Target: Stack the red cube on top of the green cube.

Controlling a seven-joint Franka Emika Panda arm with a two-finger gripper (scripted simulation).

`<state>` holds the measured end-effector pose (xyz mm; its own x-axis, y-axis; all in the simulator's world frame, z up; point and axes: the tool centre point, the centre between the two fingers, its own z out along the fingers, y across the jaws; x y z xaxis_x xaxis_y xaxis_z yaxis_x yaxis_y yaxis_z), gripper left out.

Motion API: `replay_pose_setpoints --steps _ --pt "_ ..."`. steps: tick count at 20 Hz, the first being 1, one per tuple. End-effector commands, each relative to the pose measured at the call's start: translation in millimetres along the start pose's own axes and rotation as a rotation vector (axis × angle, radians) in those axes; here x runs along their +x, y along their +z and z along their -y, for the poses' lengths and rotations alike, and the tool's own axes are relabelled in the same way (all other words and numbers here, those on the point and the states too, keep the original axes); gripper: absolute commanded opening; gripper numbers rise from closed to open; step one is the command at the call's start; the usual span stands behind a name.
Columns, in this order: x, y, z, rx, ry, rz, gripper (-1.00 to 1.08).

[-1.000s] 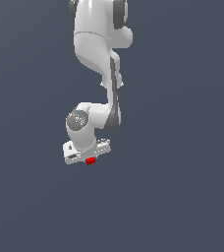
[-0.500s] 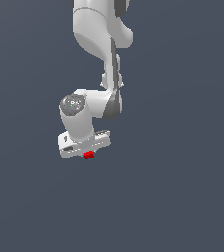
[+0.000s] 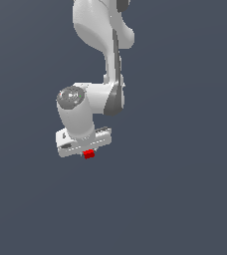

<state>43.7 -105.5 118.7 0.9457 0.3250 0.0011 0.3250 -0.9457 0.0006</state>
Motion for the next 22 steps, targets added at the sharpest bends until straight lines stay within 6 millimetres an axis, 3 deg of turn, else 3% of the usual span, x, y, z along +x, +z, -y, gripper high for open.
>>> replay_pose_setpoints --steps 1,8,22 --pt "-0.8 0.5 -0.2 0.0 0.0 0.0 -1.0" --pt "-15.9 9.9 -3.4 0.0 0.0 0.0 -1.0" --pt "-80.5 52.3 -19.1 0.001 0.0 0.001 -1.0"
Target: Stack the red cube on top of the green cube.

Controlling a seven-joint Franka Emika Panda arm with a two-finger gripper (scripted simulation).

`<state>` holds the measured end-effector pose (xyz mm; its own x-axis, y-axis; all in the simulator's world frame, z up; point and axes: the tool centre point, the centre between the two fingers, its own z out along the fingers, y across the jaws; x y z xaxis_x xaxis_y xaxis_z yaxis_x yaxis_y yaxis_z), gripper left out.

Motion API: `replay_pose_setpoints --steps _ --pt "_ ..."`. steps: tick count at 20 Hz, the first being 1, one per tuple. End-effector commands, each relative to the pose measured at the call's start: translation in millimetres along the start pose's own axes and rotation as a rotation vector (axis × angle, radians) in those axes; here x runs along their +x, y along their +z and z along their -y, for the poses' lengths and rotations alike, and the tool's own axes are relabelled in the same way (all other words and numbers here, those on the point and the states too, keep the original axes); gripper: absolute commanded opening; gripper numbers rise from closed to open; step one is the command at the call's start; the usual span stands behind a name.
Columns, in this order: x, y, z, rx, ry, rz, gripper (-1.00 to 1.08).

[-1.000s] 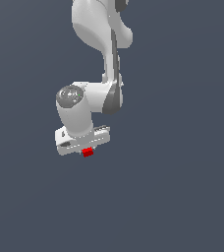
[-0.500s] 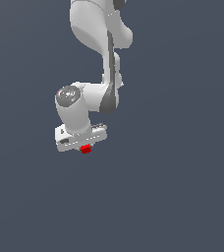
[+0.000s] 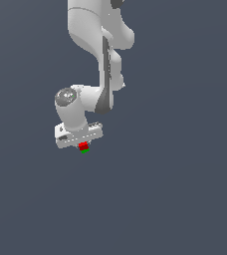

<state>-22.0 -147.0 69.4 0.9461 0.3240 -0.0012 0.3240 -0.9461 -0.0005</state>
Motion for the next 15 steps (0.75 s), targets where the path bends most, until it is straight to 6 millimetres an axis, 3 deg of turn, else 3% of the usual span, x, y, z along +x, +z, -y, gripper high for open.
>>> replay_pose_setpoints --steps 1,5,6,15 --pt "-7.2 4.7 -2.0 -0.001 -0.001 -0.001 -1.0" --pt "-11.4 7.9 -3.7 -0.001 -0.001 -0.001 -1.0" --pt "-11.4 7.9 -3.7 -0.001 -0.001 -0.001 1.0" --pt "-11.4 7.9 -3.7 -0.001 -0.001 -0.001 1.0"
